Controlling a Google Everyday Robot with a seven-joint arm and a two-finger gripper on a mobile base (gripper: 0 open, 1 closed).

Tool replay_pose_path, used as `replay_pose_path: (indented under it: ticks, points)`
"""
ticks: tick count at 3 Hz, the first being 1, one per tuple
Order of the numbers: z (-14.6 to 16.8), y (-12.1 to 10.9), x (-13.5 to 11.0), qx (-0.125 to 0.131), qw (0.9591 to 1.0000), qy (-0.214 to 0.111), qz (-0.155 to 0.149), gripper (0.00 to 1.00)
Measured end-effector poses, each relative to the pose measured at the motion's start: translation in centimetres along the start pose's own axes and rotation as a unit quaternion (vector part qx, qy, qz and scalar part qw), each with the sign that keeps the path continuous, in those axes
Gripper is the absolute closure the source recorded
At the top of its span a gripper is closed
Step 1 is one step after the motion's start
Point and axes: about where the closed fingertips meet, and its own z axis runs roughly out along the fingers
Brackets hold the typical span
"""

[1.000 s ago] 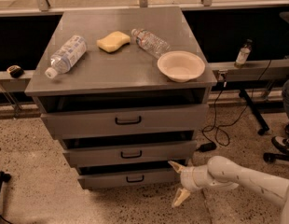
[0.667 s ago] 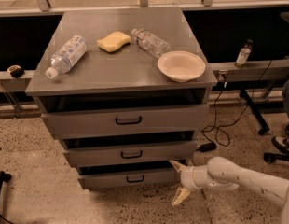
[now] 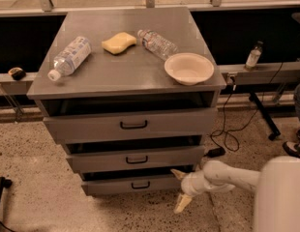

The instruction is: Open bottom drawer

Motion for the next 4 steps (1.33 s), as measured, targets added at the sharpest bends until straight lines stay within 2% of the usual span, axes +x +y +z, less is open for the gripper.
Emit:
replay_pose_path:
  ticks: [1, 2, 3, 4]
  points:
    - [3.6, -0.4, 3.4, -0.004, 0.9988, 0.049, 0.011, 0.00]
    - [5.3, -0.8, 5.2, 0.005, 0.9968, 0.079, 0.012, 0.00]
    - [5.7, -1.9, 5.9, 0.024, 0.9943, 0.104, 0.004, 0.00]
    - [5.7, -3.2, 6.7, 0.038, 0.9927, 0.115, 0.003, 0.00]
